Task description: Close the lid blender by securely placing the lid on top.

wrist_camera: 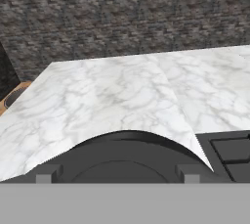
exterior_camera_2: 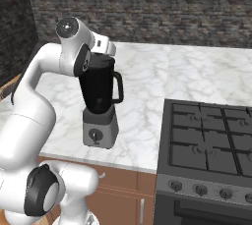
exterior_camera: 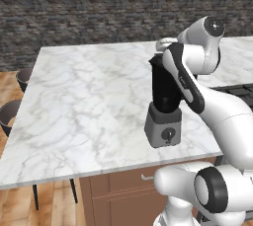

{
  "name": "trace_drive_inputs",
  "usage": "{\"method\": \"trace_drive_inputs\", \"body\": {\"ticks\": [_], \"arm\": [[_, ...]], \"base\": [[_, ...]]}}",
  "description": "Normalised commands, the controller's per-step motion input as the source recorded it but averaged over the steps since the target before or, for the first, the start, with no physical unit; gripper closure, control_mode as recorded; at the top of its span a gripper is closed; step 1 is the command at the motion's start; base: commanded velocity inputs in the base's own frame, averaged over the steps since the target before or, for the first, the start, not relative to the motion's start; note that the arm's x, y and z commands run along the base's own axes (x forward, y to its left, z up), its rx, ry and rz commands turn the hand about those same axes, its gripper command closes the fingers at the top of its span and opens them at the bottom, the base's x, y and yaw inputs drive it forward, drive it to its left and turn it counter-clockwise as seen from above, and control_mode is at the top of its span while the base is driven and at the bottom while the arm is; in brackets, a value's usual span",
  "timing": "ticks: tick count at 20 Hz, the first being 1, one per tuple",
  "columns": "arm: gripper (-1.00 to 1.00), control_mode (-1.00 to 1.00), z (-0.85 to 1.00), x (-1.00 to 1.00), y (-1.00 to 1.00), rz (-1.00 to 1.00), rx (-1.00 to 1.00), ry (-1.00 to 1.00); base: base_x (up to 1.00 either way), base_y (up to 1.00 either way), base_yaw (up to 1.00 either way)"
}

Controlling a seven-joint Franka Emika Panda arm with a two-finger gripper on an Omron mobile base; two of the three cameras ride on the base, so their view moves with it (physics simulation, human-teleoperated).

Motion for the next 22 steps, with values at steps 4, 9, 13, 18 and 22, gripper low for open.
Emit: {"method": "trace_drive_inputs", "body": {"ticks": [4,9,13,18,22], "arm": [[1.00,-1.00,0.00,0.34,-0.11,0.00,0.00,0.00],[1.00,-1.00,0.00,0.04,-0.14,0.00,0.00,-0.04],[1.00,-1.00,-0.06,0.08,-0.04,0.00,0.00,-0.01],[1.00,-1.00,-0.22,0.06,0.00,0.00,0.00,0.00],[1.00,-1.00,-0.45,0.00,0.00,0.00,0.00,0.00]], "base": [[0.00,0.00,0.00],[0.00,0.00,0.00],[0.00,0.00,0.00],[0.00,0.00,0.00],[0.00,0.00,0.00]]}}
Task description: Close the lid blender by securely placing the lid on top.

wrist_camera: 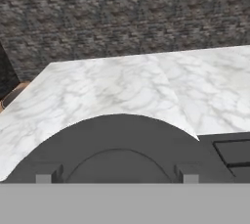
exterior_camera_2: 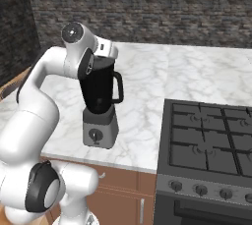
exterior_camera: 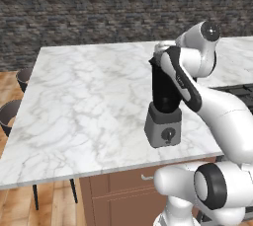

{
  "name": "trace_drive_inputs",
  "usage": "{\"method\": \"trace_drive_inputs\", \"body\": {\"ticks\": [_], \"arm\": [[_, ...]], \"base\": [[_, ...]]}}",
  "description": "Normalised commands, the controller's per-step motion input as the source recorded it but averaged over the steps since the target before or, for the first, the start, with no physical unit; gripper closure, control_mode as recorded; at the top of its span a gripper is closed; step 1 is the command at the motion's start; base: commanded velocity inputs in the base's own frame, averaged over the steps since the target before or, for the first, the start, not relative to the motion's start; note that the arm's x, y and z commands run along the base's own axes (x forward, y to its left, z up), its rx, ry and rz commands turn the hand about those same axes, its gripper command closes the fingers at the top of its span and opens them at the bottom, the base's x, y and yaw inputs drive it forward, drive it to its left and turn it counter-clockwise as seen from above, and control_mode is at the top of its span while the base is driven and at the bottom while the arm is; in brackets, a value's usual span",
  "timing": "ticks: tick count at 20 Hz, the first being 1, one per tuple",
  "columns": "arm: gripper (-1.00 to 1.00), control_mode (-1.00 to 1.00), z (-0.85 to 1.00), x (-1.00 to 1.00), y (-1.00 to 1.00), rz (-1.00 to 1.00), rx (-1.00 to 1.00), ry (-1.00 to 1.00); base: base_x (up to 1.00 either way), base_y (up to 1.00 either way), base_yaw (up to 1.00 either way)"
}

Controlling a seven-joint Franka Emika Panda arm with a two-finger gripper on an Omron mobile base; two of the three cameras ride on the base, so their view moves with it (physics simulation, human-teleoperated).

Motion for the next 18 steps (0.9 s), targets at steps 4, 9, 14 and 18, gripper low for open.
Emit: {"method": "trace_drive_inputs", "body": {"ticks": [4,9,14,18], "arm": [[1.00,-1.00,-0.57,0.00,0.00,0.00,-0.03,0.00],[1.00,-1.00,-0.51,0.00,0.00,0.00,-0.03,0.05],[-1.00,-1.00,-0.26,0.00,0.00,0.00,0.00,0.05],[-1.00,-1.00,-0.21,0.00,0.00,0.00,0.00,0.03]], "base": [[0.00,0.00,0.00],[0.00,0.00,0.00],[0.00,0.00,0.00],[0.00,0.00,0.00]]}}
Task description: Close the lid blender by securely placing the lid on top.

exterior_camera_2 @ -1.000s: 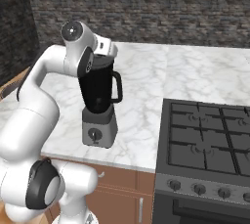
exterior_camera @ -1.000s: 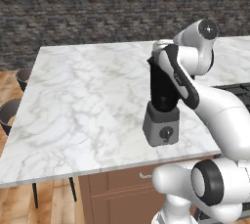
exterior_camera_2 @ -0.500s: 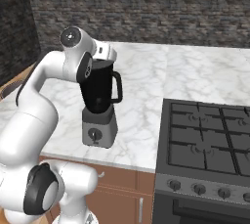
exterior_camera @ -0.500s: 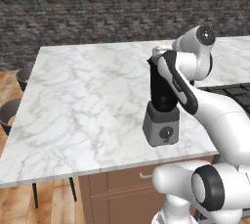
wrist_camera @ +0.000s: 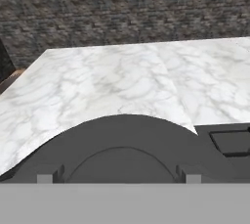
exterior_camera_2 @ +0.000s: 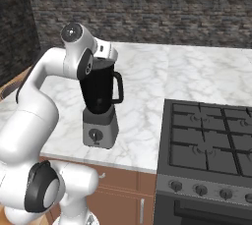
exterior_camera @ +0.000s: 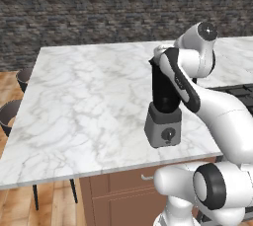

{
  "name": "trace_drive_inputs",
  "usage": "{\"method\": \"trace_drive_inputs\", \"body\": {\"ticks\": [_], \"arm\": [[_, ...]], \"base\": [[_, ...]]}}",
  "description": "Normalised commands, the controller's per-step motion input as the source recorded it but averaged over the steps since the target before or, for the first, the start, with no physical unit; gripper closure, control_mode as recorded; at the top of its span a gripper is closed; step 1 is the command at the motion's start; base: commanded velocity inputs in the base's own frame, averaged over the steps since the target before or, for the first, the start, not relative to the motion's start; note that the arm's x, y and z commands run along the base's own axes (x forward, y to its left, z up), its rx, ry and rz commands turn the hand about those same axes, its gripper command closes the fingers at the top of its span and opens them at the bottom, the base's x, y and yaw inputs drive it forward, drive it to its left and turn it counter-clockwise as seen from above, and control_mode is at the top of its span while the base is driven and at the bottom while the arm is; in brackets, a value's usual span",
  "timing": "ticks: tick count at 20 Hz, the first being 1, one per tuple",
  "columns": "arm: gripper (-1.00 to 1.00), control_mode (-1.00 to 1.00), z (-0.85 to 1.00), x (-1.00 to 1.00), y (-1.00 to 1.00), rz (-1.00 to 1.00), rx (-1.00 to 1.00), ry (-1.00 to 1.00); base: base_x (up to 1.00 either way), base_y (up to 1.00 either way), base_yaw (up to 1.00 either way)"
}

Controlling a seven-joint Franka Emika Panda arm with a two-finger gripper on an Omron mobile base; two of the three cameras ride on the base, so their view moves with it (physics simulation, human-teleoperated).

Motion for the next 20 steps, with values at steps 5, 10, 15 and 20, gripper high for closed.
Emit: {"method": "trace_drive_inputs", "body": {"ticks": [5,10,15,20], "arm": [[-1.00,-1.00,-0.13,0.00,0.00,0.00,0.00,0.00],[-1.00,-1.00,-0.04,0.00,0.07,0.00,0.00,0.00],[-1.00,-1.00,0.00,0.00,0.14,0.02,0.00,0.00],[-1.00,-1.00,0.05,0.00,0.10,0.03,0.00,0.00]], "base": [[0.00,0.00,0.00],[0.00,0.00,0.00],[0.00,0.00,0.00],[0.00,0.00,0.00]]}}
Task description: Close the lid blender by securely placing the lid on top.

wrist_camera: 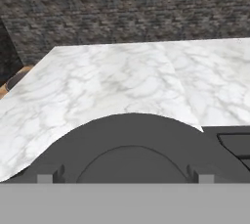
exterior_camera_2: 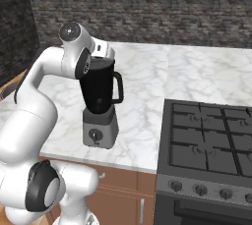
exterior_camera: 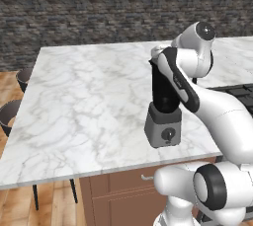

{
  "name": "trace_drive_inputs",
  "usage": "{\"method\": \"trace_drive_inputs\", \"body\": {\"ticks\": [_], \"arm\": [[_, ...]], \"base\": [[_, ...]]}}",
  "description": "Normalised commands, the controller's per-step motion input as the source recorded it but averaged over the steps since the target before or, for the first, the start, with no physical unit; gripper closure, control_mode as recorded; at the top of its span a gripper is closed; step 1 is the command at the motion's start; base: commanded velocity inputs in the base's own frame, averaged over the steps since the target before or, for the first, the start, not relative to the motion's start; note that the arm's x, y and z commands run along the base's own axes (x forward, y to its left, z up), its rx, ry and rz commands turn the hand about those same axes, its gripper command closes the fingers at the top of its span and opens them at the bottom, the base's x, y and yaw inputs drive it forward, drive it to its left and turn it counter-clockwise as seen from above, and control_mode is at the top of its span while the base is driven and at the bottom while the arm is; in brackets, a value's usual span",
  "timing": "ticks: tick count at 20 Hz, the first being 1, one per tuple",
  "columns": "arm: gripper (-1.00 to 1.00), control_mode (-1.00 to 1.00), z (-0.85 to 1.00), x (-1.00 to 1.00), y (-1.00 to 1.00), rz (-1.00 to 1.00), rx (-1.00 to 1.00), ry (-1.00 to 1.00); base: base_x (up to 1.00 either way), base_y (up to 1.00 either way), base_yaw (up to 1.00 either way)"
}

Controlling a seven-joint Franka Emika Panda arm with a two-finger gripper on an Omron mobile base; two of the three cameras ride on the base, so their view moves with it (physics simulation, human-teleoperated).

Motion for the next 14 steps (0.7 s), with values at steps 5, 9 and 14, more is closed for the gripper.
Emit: {"method": "trace_drive_inputs", "body": {"ticks": [5,9,14], "arm": [[-1.00,-1.00,0.03,0.00,0.02,0.02,0.00,0.00],[-1.00,-1.00,0.00,-0.02,0.00,0.00,0.00,-0.01],[-1.00,-1.00,0.10,-0.05,0.00,0.00,0.00,-0.03]], "base": [[0.00,0.00,0.00],[0.00,0.00,0.00],[0.00,0.00,0.00]]}}
